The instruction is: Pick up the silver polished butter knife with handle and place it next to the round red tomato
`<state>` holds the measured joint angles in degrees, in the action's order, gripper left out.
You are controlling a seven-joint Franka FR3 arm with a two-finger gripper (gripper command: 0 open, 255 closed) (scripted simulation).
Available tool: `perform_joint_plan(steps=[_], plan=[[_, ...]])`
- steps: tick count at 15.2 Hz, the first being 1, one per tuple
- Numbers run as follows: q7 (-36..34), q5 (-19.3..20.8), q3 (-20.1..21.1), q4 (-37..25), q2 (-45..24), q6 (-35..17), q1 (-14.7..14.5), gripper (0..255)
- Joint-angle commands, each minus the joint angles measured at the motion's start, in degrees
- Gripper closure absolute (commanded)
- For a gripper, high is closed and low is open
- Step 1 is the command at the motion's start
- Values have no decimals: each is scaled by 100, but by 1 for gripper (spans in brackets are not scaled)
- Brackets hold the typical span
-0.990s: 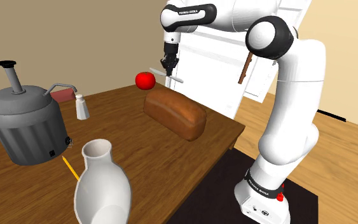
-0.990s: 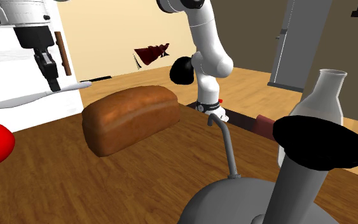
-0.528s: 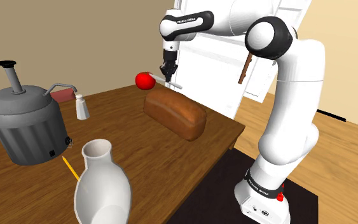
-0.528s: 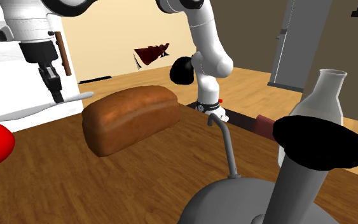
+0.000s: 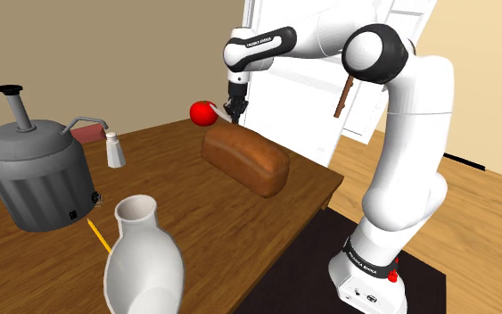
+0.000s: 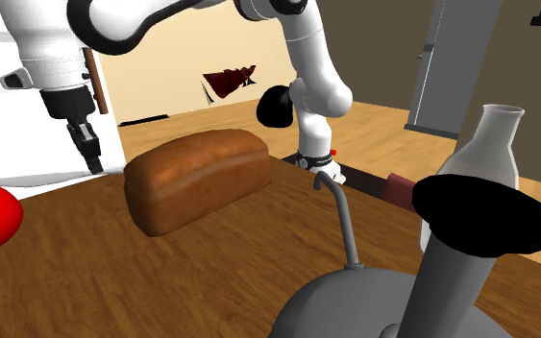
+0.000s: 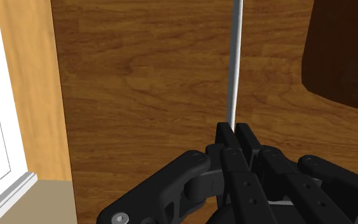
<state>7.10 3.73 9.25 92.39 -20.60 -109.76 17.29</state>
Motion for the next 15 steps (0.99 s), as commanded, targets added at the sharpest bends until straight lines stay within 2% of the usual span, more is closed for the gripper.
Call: perform_joint_plan(steps=[1, 8, 15], plan=[[-7, 11, -4, 64, -59, -118, -2, 255], [-33, 48, -20, 361, -233, -587, -6, 255], [-33, 49, -19, 361, -233, -587, -5, 255]])
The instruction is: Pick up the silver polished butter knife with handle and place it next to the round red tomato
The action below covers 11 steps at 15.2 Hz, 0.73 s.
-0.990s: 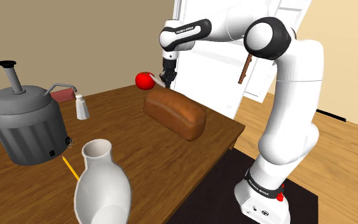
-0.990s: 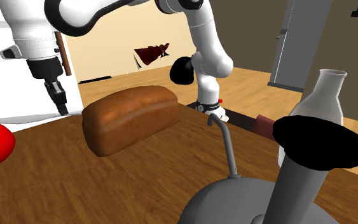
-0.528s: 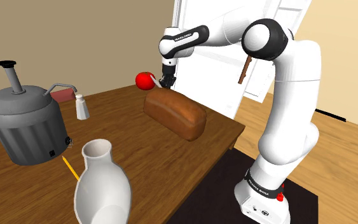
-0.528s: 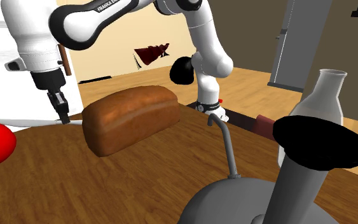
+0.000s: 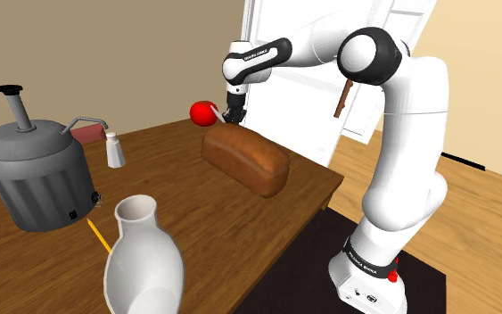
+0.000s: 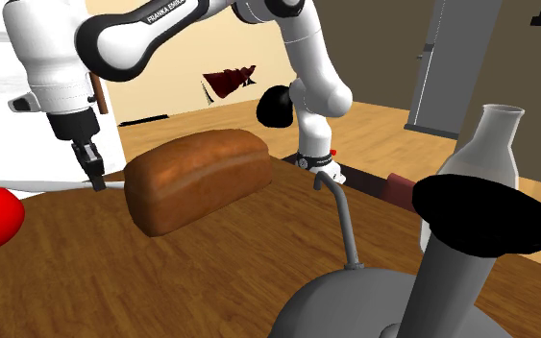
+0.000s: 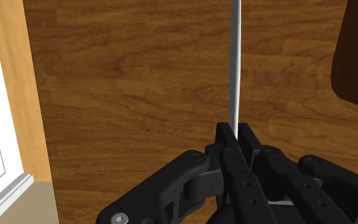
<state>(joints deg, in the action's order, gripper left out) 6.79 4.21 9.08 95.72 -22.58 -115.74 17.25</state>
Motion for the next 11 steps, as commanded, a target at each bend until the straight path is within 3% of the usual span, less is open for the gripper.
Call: perform_joint_plan(steps=[1, 6, 11], plan=[[-5, 2, -2, 25, -43, 7, -3, 0], [-2, 0, -2, 28, -35, 11, -1, 0], [26, -40, 17, -463, 137, 671, -3, 0]])
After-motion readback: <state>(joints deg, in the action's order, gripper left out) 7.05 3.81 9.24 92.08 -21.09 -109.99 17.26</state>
